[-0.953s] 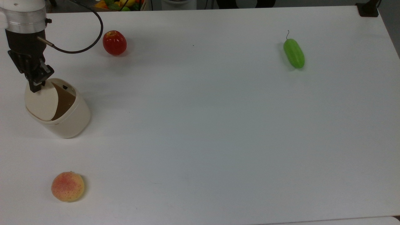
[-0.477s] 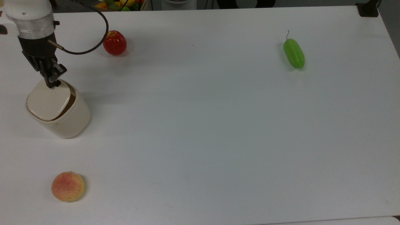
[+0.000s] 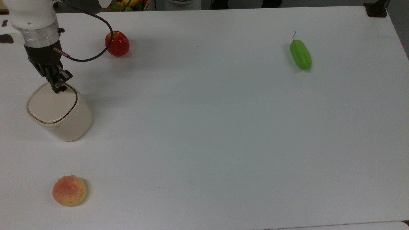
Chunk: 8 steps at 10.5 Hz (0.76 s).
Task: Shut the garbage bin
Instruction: 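Push the raised lid down with the gripper until it shuts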
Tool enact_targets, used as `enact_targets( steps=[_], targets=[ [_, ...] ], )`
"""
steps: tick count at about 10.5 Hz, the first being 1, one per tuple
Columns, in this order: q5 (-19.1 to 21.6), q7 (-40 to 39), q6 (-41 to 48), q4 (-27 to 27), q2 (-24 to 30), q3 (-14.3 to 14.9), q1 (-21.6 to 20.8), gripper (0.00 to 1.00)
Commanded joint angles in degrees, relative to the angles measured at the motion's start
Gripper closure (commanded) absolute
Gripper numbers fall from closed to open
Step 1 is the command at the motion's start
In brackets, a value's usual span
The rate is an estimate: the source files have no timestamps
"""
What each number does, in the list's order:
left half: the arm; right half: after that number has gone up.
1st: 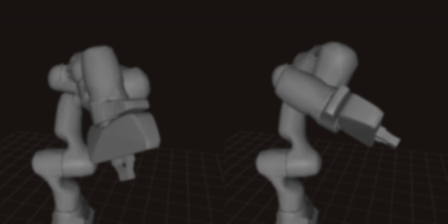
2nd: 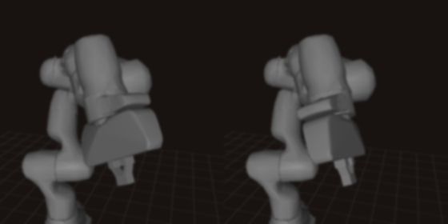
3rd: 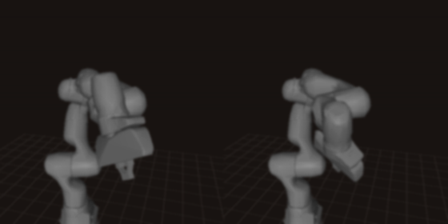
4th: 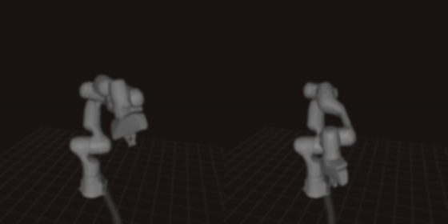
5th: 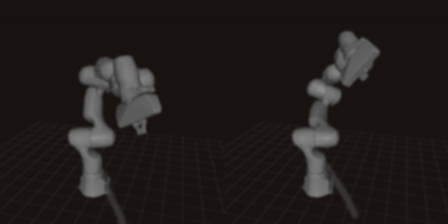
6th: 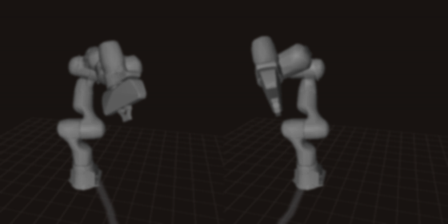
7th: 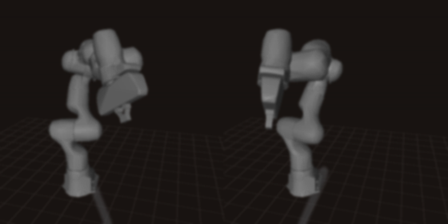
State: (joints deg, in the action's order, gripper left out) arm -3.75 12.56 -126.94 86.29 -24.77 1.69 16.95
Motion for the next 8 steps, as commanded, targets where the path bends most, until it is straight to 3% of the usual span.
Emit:
enact_targets(
  steps=[1,8],
  targets=[
    [0.49,0.36,0.37,0.81,-0.36,0.24,-0.42,1.00],
    [0.41,0.27,0.29,1.34,-1.24,0.24,-0.42,1.00]
  ],
)
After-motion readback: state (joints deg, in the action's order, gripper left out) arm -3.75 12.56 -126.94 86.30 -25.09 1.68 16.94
